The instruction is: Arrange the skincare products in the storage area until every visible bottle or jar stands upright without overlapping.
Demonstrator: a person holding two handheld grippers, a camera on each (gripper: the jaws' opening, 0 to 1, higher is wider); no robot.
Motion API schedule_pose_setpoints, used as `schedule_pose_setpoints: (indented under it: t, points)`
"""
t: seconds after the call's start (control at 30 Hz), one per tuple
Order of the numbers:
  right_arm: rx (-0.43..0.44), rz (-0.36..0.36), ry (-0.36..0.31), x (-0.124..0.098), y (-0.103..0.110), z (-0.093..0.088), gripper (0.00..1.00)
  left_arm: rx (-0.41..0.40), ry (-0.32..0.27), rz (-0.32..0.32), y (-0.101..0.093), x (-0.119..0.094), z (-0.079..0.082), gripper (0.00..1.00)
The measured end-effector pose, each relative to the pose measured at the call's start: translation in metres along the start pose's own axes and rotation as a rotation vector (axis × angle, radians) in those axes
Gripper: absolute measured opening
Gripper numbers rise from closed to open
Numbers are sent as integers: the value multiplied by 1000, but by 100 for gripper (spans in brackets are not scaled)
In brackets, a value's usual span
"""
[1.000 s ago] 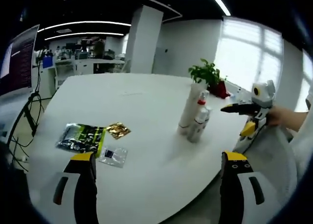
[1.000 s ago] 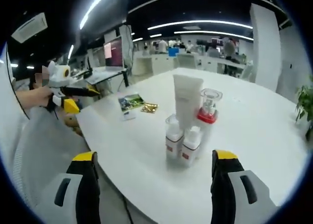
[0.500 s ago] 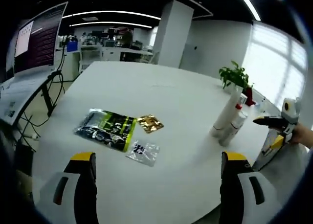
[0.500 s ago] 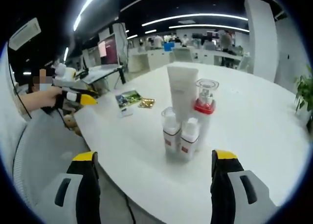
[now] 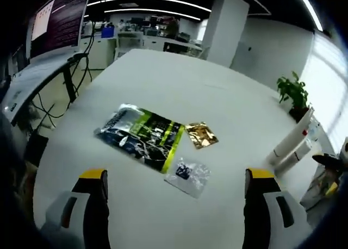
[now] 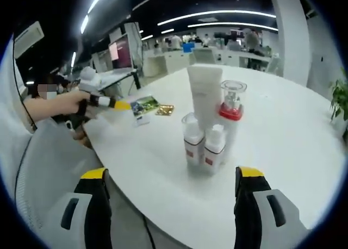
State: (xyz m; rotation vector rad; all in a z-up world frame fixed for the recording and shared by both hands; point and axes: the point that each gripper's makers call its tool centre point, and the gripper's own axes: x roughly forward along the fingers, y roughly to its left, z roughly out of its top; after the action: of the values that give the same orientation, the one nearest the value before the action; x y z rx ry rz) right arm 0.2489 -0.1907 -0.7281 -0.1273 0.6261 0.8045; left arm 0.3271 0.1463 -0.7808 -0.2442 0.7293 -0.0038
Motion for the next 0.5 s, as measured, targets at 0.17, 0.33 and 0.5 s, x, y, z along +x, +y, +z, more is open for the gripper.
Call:
schedule_pose_setpoints:
  t: [0.17,0.33,0.5]
  points:
    - [1,3,4,0,1,0,95,7,24,95,8,14,9,98]
    - [18,-2,-2,0,0,0,95,-8,24,165,14,34,23,98]
    - [26,-6,-4,0,-1,0,95,-84,25,239,20,47,27,99]
